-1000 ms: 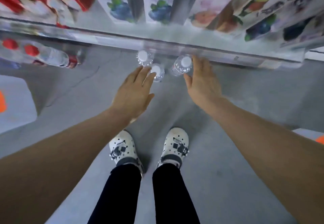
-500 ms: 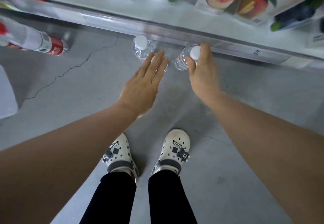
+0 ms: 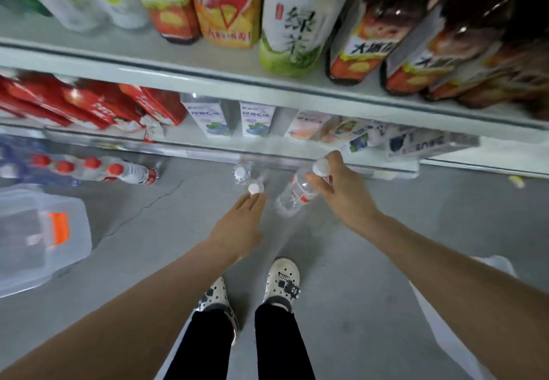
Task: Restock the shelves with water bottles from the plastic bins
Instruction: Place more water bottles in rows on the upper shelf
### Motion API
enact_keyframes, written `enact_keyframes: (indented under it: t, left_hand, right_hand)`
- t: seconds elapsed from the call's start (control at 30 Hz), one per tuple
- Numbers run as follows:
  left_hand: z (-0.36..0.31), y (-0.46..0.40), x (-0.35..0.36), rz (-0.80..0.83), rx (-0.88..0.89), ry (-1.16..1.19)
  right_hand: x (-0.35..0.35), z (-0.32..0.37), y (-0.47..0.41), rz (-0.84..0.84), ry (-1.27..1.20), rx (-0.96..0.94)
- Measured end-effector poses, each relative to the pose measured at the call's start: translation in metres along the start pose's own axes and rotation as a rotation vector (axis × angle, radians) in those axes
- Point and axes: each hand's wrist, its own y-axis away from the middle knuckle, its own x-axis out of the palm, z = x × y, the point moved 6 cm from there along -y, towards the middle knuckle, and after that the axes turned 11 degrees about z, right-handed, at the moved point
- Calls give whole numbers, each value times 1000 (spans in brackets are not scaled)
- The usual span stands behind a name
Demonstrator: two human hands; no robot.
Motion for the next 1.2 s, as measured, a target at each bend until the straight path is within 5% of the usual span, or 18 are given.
enact_keyframes:
  t: [0.33, 0.53, 0.83, 1.03, 1.2]
  left_hand:
    - [-124, 223, -153, -372, 163, 407]
    - [-168, 321, -238, -588, 263, 359]
    - [-210, 423, -320, -630, 306, 182]
    - [-283, 526, -414, -758, 439, 40]
    - [-347, 611, -502, -862, 624, 115]
  right_hand:
    - [-191, 239, 147, -333, -27, -213]
    - [-266, 338, 206, -487, 43, -267]
    - [-353, 448, 275, -614, 336, -335]
    - [-456, 540, 358, -893, 645, -531]
    - [-569, 596, 419, -1132, 663, -650]
